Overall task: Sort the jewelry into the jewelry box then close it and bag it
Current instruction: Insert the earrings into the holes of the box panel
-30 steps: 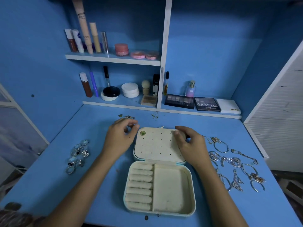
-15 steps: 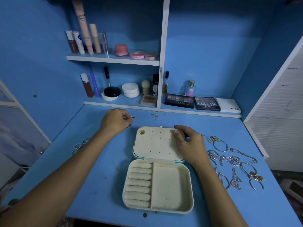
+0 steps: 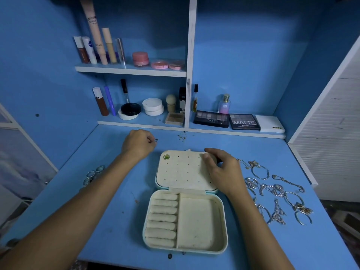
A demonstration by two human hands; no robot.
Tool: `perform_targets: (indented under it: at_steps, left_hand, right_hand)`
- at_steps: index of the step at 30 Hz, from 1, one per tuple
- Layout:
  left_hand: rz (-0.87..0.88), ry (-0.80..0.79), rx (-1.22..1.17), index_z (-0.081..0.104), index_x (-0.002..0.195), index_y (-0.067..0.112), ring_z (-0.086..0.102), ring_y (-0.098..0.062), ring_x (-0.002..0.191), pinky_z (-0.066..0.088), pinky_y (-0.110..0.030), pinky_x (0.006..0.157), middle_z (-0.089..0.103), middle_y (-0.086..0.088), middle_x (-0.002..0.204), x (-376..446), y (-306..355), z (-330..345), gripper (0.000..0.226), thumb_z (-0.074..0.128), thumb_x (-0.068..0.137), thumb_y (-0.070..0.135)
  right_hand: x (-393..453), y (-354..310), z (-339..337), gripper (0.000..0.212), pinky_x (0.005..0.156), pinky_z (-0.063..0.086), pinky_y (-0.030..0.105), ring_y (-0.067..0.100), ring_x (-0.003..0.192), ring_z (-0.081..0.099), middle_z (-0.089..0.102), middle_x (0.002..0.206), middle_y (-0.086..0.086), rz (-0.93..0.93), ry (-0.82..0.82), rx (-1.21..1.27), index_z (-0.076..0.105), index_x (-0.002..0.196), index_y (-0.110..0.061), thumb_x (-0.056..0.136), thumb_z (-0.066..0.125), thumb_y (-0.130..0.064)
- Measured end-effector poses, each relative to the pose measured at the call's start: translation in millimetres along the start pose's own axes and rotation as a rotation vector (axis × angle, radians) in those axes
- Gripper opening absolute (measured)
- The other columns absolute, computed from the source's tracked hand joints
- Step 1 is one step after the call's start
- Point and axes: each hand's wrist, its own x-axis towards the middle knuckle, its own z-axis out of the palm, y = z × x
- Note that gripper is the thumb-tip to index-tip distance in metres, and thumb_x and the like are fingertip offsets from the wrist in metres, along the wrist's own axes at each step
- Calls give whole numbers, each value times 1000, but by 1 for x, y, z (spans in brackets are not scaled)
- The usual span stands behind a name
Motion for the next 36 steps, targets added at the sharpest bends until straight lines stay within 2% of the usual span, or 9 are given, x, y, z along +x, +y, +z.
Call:
perform_targets:
  at_steps: [3,9,12,14,17,19,24,29,36]
  left_hand:
    - [12,10,-71,77,97,11,68,-21,90,54,-28,81,75,-7,91,1,-1,0,13,72,87,16]
    - [104,61,-208,74,108,9,59,-8,76,39,-3,61,68,-1,94,-2,6,-7,19,68,91,6]
    - [181,114,-266,76,106,12,59,-7,83,40,-3,70,65,2,95,-10,12,-15,18,69,90,6]
    - [204,122,-334,75,103,13,62,-6,84,41,0,67,65,1,96,-17,15,-19,17,68,91,4]
    - [188,122,-461,74,97,15,70,-13,87,46,-6,58,68,-3,99,-27,20,-21,17,68,89,2]
    - [200,132,-508,73,91,21,70,-10,85,50,-8,64,68,-1,98,-33,23,-22,20,70,86,2]
    - [234,127,-535,74,86,19,67,-5,76,52,-15,74,66,9,92,-44,30,-22,15,83,78,10]
    - [313,176,-506,78,90,13,67,-5,75,51,-11,74,62,3,93,-51,32,-18,14,81,79,5]
    - [370,12,-482,75,99,22,69,-2,86,51,-14,78,70,11,95,-61,30,-16,25,81,79,8]
  right_hand:
    - [0,0,0,27,81,37,2,0,101,57,66,110,-13,-3,2,-5,71,118,-23,95,65,-35]
    - [1,1,0,27,82,38,4,2,103,57,67,112,-12,2,-5,0,70,118,-24,95,65,-35]
    - [1,1,0,27,84,41,9,2,104,57,67,112,-12,4,-5,7,70,118,-24,95,65,-35]
    - [0,1,0,27,86,42,11,2,104,57,66,112,-13,7,-6,11,70,118,-25,95,65,-36]
    - [0,1,0,26,83,40,7,1,102,57,66,110,-14,8,-3,11,70,118,-25,95,65,-35]
    - [0,1,0,27,85,41,10,1,103,57,66,111,-14,4,-3,11,70,118,-25,95,65,-35]
    - [0,1,0,26,85,42,11,2,103,58,66,110,-15,-9,-1,-1,70,119,-25,95,64,-35]
    - [0,1,0,27,83,41,9,2,103,58,66,111,-14,-8,-1,-2,70,119,-25,95,64,-36]
    - [0,2,0,26,81,40,6,2,102,58,67,111,-13,-5,-1,10,70,118,-25,95,65,-35]
